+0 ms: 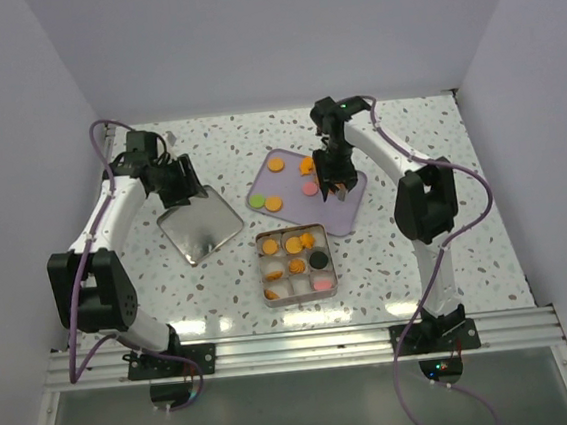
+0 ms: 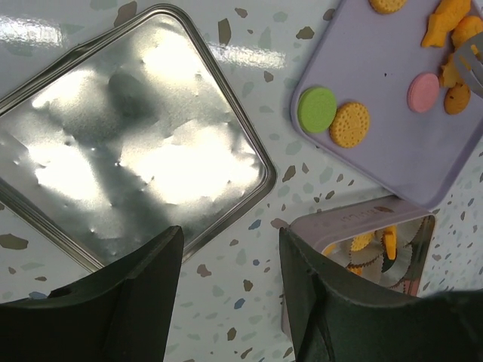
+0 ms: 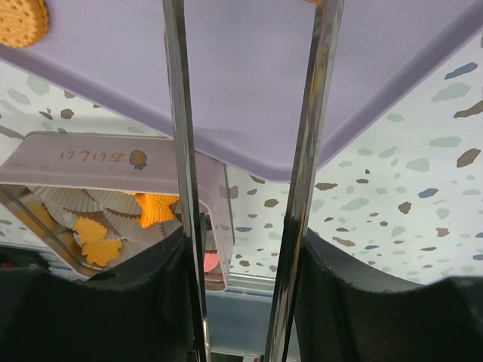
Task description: Pack the cookies
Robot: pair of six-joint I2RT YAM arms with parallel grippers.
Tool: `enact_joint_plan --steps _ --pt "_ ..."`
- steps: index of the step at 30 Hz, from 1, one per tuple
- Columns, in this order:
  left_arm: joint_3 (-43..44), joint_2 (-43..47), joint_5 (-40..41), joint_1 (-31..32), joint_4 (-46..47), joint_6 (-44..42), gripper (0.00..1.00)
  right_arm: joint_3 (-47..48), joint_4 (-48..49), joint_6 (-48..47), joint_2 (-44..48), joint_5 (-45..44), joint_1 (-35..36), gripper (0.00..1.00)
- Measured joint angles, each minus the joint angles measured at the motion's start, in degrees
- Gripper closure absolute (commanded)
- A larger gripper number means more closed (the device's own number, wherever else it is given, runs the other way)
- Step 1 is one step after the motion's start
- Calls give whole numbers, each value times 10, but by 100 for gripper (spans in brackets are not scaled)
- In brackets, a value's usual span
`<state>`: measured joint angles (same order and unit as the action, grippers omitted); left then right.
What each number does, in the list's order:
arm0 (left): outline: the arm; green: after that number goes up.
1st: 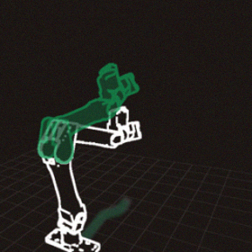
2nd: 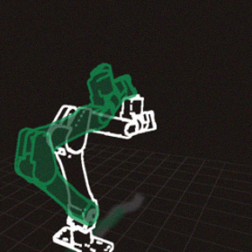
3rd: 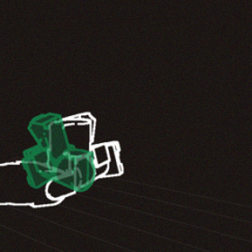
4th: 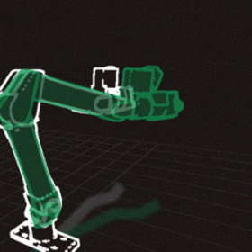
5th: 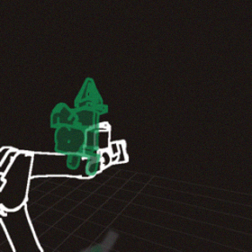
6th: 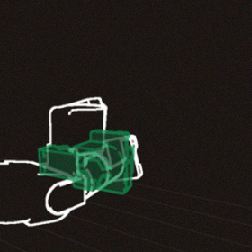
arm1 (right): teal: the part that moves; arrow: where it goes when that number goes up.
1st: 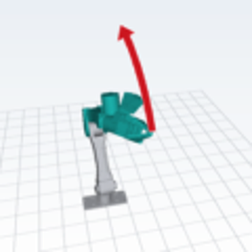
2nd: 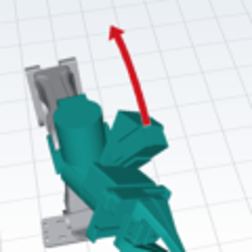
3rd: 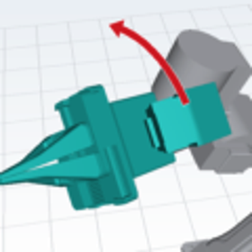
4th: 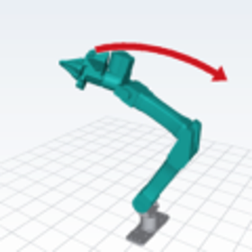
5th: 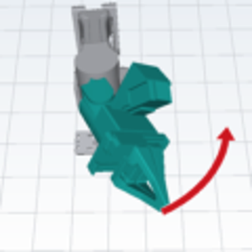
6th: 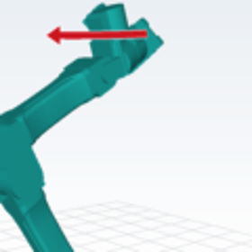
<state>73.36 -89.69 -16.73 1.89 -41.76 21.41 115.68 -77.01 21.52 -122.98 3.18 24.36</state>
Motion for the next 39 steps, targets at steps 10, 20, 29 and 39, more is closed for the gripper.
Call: enact_joint_plan --steps 10,20,29,39 --pt "-2 -4 -11 -8 5 0 41 -11 -1 1 -4 24 0 52" --pt "-10 -4 -12 -11 5 0 42 -31 -1 1 -5 24 4 61" --pt "-10 -4 -14 -12 5 0 42 -46 0 1 -5 24 5 66" --pt "-10 -4 -15 -13 4 0 42 -24 0 1 13 35 5 67"
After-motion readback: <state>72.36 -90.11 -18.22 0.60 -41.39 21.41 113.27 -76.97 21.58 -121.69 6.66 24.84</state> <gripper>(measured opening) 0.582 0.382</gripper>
